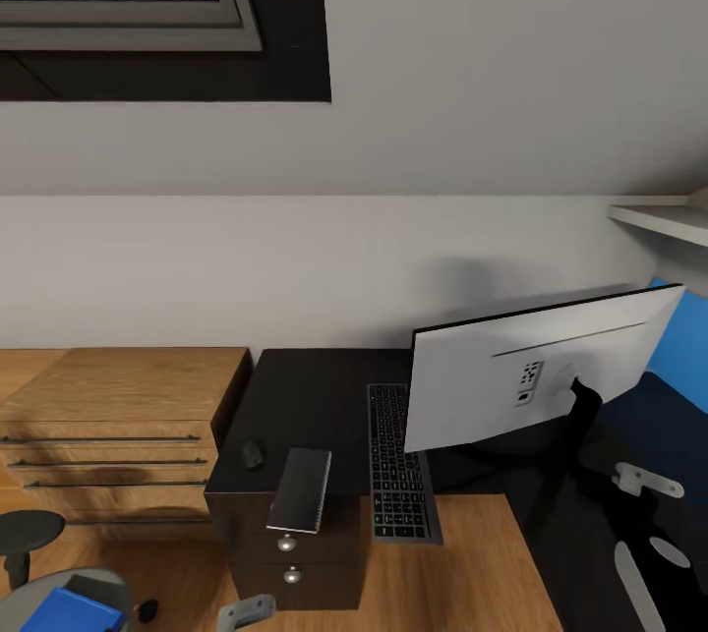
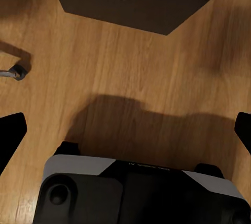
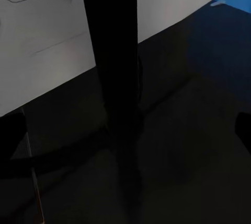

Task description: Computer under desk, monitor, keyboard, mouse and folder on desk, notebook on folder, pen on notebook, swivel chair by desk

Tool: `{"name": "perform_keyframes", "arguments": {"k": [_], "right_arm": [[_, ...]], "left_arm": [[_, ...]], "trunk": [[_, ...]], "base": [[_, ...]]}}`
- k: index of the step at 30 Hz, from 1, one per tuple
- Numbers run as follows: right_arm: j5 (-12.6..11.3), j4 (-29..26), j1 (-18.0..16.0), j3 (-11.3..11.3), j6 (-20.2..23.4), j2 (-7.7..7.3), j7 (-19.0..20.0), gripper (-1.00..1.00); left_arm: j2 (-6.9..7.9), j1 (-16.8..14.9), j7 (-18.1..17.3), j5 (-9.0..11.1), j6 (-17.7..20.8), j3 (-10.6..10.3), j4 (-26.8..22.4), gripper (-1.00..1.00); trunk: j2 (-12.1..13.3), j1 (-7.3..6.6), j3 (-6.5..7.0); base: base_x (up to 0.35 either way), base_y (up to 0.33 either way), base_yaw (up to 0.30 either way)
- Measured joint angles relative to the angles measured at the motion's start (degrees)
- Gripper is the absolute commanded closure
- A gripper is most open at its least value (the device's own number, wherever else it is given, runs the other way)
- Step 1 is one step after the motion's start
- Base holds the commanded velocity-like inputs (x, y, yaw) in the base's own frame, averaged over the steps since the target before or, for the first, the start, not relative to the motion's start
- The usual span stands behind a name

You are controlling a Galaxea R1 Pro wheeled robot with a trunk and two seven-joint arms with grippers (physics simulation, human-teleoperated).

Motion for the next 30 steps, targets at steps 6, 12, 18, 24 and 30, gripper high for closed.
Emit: {"name": "perform_keyframes", "arguments": {"k": [6, 12, 18, 24, 30], "right_arm": [[-0.04, 0.06, 0.00, -0.08, 0.01, 0.01, -0.10, -1.00], [-0.10, -0.04, 0.00, -0.13, 0.00, 0.01, 0.07, -1.00], [0.22, 7.27, -2.08, -0.20, -1.52, -0.49, -0.46, -1.00], [4.20, 32.10, -17.05, -0.03, -11.70, -2.69, -0.95, -1.00], [7.94, 39.24, -22.70, 0.04, -16.34, -3.30, -4.07, -1.00]], "left_arm": [[0.05, 0.00, 0.02, -0.01, -0.04, -0.01, 0.11, -1.00], [0.02, 0.00, 0.13, -0.06, -0.04, -0.01, 0.19, -1.00], [0.02, -0.01, 0.15, -0.21, -0.19, -0.07, 0.13, -1.00], [0.00, 0.00, 0.20, -0.30, -0.21, -0.09, 0.12, -1.00], [-0.04, 0.00, 0.27, -0.32, -0.22, -0.09, 0.12, -1.00]], "trunk": [[-2.40, 1.32, -1.08], [-4.81, 2.64, -2.16], [-7.21, 3.97, -3.24], [-9.64, 5.28, -4.33], [-12.05, 6.60, -5.41]], "base": [[0.000, 0.000, 0.000], [0.000, 0.000, 0.000], [0.000, 0.000, 0.000], [0.000, 0.000, 0.000], [0.000, 0.000, 0.000]]}}
